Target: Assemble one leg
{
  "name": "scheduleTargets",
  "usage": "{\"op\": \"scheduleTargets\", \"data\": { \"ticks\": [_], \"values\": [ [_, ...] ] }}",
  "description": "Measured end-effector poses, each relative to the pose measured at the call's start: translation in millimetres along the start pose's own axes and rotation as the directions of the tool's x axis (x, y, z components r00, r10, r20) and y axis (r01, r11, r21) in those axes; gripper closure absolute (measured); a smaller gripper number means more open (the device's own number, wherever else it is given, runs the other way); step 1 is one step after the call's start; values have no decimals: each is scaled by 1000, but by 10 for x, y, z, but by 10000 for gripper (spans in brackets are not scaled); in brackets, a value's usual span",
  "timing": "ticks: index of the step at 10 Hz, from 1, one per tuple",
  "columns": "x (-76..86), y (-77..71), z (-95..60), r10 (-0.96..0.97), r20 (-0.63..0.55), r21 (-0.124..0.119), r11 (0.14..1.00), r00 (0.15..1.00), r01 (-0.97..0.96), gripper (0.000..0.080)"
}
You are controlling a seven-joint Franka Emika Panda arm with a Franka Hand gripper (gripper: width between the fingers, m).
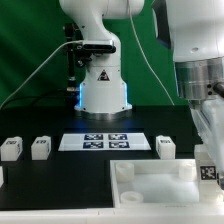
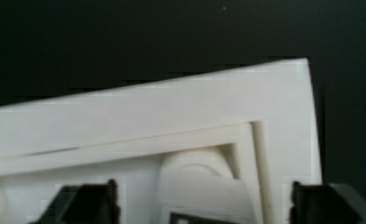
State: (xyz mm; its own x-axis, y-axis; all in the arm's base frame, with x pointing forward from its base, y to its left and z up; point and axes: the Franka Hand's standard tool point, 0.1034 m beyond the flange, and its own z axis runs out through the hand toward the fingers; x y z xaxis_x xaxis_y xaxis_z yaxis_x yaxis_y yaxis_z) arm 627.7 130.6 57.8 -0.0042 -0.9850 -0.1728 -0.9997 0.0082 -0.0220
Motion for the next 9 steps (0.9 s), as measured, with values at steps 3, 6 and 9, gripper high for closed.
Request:
{"op": "scheduleTargets", "data": {
  "ticks": [3, 6, 9],
  "values": [
    [27, -9, -14, -386, -7, -3, 923, 923, 386, 153],
    [39, -9, -12, -629, -16, -14, 778, 778, 628, 151],
    [115, -38, -58, -857, -15, -16, 516, 515, 857, 151]
  ]
}}
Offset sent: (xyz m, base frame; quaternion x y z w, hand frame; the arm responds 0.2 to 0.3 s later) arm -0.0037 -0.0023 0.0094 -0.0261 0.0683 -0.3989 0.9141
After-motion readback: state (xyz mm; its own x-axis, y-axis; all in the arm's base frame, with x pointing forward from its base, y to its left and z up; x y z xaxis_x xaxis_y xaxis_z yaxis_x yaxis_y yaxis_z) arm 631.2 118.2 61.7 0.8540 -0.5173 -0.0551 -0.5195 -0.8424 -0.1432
